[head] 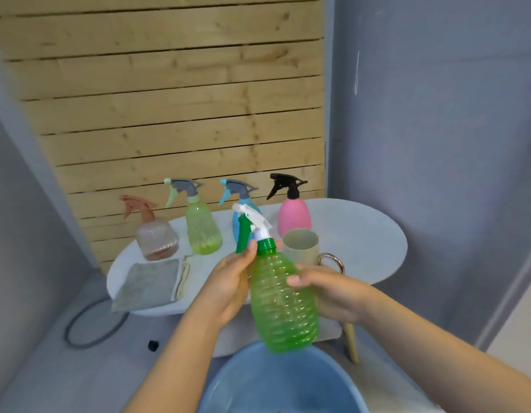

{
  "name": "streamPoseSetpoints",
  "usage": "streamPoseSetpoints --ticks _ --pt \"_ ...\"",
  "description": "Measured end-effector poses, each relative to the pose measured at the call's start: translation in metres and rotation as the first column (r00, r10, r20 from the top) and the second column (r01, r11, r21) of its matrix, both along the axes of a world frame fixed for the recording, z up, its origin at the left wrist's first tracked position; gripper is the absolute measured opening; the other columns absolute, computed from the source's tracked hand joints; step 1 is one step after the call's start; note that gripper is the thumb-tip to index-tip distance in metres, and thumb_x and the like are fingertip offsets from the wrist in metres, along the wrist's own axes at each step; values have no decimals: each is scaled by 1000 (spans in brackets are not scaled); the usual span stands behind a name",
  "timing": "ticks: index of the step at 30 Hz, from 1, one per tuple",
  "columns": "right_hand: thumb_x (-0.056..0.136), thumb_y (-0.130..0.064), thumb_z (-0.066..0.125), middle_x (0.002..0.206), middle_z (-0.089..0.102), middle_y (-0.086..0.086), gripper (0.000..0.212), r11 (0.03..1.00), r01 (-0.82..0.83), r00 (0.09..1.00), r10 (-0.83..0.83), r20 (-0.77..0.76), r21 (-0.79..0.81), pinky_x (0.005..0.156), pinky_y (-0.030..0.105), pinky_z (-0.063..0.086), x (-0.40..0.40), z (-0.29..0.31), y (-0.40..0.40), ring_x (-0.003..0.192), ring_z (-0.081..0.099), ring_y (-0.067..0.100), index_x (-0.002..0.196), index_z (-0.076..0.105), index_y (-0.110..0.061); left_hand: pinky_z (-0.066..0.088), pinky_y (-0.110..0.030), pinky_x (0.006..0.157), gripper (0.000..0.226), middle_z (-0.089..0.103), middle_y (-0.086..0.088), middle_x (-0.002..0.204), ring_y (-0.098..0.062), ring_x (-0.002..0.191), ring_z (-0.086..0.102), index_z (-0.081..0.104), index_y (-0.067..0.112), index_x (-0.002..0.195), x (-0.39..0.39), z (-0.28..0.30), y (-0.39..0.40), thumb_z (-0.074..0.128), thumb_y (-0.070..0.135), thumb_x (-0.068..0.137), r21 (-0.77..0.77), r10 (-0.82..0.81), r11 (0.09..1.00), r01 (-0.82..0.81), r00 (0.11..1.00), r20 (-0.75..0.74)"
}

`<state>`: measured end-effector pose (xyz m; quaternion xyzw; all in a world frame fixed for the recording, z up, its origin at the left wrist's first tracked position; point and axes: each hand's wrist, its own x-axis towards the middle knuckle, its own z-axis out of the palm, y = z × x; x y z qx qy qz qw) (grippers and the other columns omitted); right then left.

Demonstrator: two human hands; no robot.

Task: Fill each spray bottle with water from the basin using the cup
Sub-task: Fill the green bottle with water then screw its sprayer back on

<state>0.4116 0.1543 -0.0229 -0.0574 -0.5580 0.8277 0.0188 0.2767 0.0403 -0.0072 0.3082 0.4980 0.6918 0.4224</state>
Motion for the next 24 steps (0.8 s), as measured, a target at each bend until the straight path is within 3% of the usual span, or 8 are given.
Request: streamPoseSetpoints --ticks 4,8,11,13,16,18,21,24 --pt "63 -31 82 104 65 10 66 991 -131 990 130 45 31 87 35 50 -14 -13 -5 94 63 22 116 55 -3 57 -30 79 36 73 -7 100 -18 96 68 61 4 107 -10 -6 -11 50 27 81 9 -44 999 44 998 44" --pt "73 -19 68 98 66 7 45 988 -99 995 94 43 119 80 30 51 -21 -13 -11 90 64 19 114 57 -3 47 -40 95 34 72 -4 91 -18 93 65 62 4 103 -20 -12 -17 68 26 78 12 21 1000 -22 999 26" --pt "79 -11 60 101 64 8 42 987 -80 996 76 34 138 82 30 51 -23 -13 -16 92 63 21 119 55 -2 45 -42 98 29 72 -3 87 -16 91 66 63 4 102 -26 -14 -19 65 23 80 25 42 999 -42 999 -13" --pt "76 -12 66 103 65 6 46 956 -6 999 -8 47 293 86 32 52 -24 -14 -18 94 63 19 121 55 -6 48 -36 92 25 73 -1 83 -13 86 67 66 5 96 -26 -13 -16 62 18 75 8 87 996 -87 994 -66" --pt "65 -20 83 105 68 -1 64 746 185 956 -288 60 639 94 37 51 -29 -20 -22 96 65 12 121 53 -19 48 -18 76 12 74 4 81 -6 79 68 70 12 90 -19 -19 -9 67 3 81 -63 235 964 -259 937 -257" --pt "56 -33 85 105 69 -3 72 764 245 942 -333 40 597 93 38 51 -33 -27 -30 97 66 10 120 54 -20 50 -17 69 22 71 3 87 -9 81 67 66 13 97 -14 -21 -5 75 13 77 -84 366 915 -395 898 -244" --pt "54 -42 83 104 70 -6 73 773 294 932 -362 11 562 91 35 53 -40 -27 -41 95 67 7 119 56 -21 52 -33 84 46 60 1 92 -18 89 62 56 14 101 -15 -18 -1 81 34 69 -126 465 854 -505 848 -254" --pt "54 -46 82 105 71 -5 70 805 323 923 -384 22 498 92 39 52 -42 -24 -38 95 68 11 116 59 -23 51 -36 80 24 65 -6 90 -20 82 64 62 12 96 -18 -10 -5 68 31 83 -147 281 941 -306 945 -167"
